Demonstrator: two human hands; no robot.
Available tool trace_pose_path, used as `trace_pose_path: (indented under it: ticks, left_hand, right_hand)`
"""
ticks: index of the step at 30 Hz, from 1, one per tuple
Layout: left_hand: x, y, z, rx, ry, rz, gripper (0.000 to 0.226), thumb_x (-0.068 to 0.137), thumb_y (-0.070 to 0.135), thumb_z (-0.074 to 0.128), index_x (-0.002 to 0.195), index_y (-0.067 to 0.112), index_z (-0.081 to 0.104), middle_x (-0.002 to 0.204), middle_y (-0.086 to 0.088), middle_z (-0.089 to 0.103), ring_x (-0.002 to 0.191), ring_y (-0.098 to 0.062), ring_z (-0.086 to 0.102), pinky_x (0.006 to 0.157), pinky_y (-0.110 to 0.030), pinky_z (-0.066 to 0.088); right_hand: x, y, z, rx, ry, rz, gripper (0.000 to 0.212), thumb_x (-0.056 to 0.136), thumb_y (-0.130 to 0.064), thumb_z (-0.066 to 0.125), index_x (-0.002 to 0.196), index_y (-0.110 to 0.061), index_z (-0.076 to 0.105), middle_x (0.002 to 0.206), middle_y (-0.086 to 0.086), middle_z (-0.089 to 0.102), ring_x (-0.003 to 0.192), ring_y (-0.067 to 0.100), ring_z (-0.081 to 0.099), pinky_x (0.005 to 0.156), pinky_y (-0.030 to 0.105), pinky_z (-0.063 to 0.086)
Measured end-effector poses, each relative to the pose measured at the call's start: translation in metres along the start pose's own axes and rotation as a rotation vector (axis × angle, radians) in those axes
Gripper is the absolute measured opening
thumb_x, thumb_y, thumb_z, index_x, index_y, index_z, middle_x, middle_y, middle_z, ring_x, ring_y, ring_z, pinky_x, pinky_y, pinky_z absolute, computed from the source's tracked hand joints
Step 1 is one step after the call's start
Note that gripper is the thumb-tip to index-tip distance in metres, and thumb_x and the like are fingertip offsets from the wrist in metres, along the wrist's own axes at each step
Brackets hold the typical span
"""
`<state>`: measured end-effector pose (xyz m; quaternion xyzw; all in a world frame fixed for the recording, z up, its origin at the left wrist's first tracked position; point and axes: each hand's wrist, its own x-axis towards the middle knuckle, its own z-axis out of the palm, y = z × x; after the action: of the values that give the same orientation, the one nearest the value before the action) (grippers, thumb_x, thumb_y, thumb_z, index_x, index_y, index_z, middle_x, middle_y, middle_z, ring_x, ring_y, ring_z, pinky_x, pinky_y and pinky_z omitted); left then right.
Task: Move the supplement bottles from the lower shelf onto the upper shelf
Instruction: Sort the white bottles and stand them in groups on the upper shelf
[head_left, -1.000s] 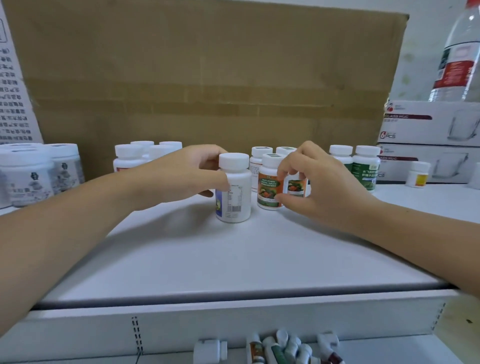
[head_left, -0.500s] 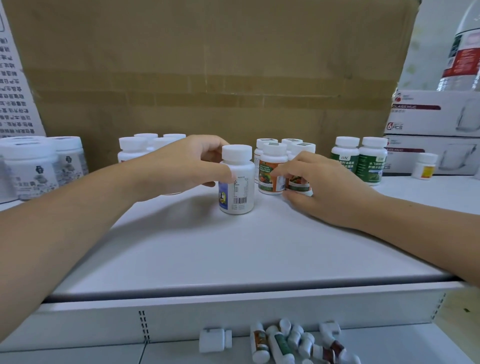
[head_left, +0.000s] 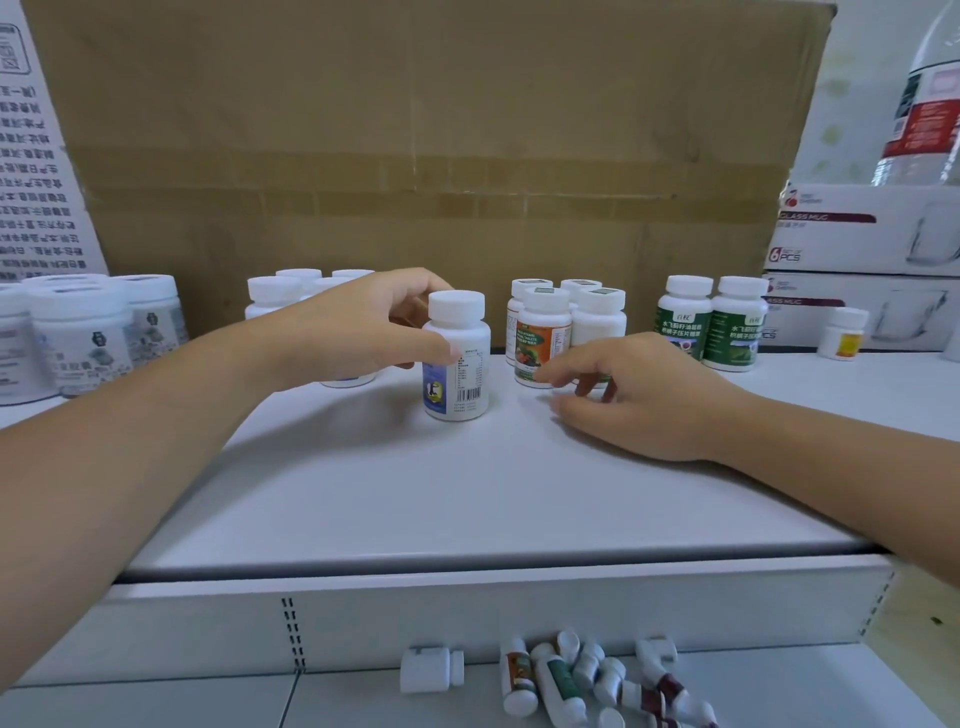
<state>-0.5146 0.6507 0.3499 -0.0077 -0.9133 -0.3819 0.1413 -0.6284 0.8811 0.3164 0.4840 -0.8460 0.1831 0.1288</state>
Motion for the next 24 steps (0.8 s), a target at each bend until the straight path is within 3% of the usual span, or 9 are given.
trace_pose_path:
  ticks: [2,5,7,10,12,15,17,19,24]
  left_hand:
    - [-0.002,0.002,0.001,-0.002,0.004,-0.019,0.058,0.055,0.045,0.073,0.109,0.026,0.062,0.109,-0.003,0.071,0.106,-0.026,0.065,0.095,-0.042,0.053]
    - [-0.005,0.006,0.0,0.036,0.018,-0.062,0.037,0.071,0.03,0.078,0.103,0.025,0.06,0.104,0.002,0.072,0.092,-0.016,0.066,0.071,-0.023,0.049]
    - [-0.008,0.014,-0.004,0.127,0.038,-0.094,0.029,0.079,0.027,0.077,0.101,0.026,0.058,0.1,0.005,0.072,0.083,-0.012,0.063,0.063,-0.024,0.043]
    - [-0.02,0.024,-0.012,0.205,0.069,-0.169,0.03,0.078,0.035,0.075,0.1,0.027,0.056,0.093,0.006,0.072,0.066,-0.008,0.063,0.054,-0.023,0.043]
    - [-0.03,0.025,-0.015,0.196,0.091,-0.194,0.036,0.074,0.036,0.078,0.1,0.024,0.057,0.095,0.002,0.072,0.068,-0.007,0.067,0.057,-0.027,0.049]
    - [-0.047,0.02,-0.018,0.122,0.143,-0.227,0.044,0.069,0.034,0.081,0.105,0.021,0.058,0.105,-0.003,0.072,0.091,-0.019,0.072,0.08,-0.042,0.058]
    - [-0.058,0.017,-0.022,0.051,0.167,-0.228,0.035,0.081,0.018,0.076,0.11,0.017,0.057,0.112,-0.006,0.07,0.099,-0.02,0.071,0.08,-0.035,0.058]
    - [-0.069,0.015,-0.03,0.025,0.193,-0.224,0.033,0.085,0.01,0.073,0.113,0.016,0.057,0.114,-0.009,0.068,0.103,-0.022,0.069,0.086,-0.038,0.058]
    - [-0.08,0.009,-0.05,0.046,0.22,-0.225,0.034,0.082,0.005,0.074,0.112,0.013,0.06,0.112,-0.011,0.068,0.098,-0.024,0.071,0.081,-0.033,0.06]
  right_hand:
    - [-0.001,-0.003,-0.001,0.027,-0.053,-0.01,0.034,0.088,-0.043,0.058,0.121,-0.037,0.065,0.099,-0.027,0.062,0.086,-0.009,0.058,0.086,0.019,0.048]
    - [-0.004,-0.007,-0.003,0.072,-0.173,-0.068,0.044,0.091,-0.052,0.05,0.131,-0.036,0.058,0.13,-0.02,0.059,0.111,-0.007,0.051,0.098,0.017,0.039]
    - [-0.007,-0.01,-0.005,0.073,-0.259,-0.13,0.05,0.093,-0.056,0.045,0.138,-0.034,0.051,0.142,-0.021,0.049,0.126,-0.006,0.042,0.105,0.017,0.031]
    - [-0.008,-0.013,-0.004,0.068,-0.327,-0.193,0.061,0.088,-0.067,0.038,0.142,-0.038,0.044,0.147,-0.023,0.041,0.133,-0.006,0.034,0.108,0.017,0.024]
    - [-0.008,-0.014,-0.005,0.074,-0.352,-0.215,0.065,0.084,-0.068,0.036,0.142,-0.04,0.043,0.147,-0.025,0.04,0.132,-0.008,0.032,0.109,0.017,0.022]
    - [-0.009,-0.014,-0.006,0.085,-0.376,-0.244,0.066,0.082,-0.069,0.035,0.14,-0.041,0.043,0.146,-0.023,0.041,0.132,-0.007,0.034,0.11,0.02,0.024]
    - [-0.009,-0.015,-0.007,0.081,-0.376,-0.252,0.066,0.08,-0.07,0.034,0.139,-0.041,0.044,0.145,-0.023,0.042,0.13,-0.007,0.035,0.11,0.021,0.026]
    - [-0.008,-0.018,-0.009,0.056,-0.385,-0.255,0.067,0.079,-0.07,0.033,0.139,-0.041,0.044,0.145,-0.022,0.043,0.129,-0.006,0.036,0.111,0.022,0.026]
    - [-0.003,-0.027,-0.016,0.012,-0.404,-0.224,0.062,0.08,-0.068,0.039,0.137,-0.045,0.043,0.144,-0.027,0.039,0.131,-0.006,0.035,0.108,0.018,0.027]
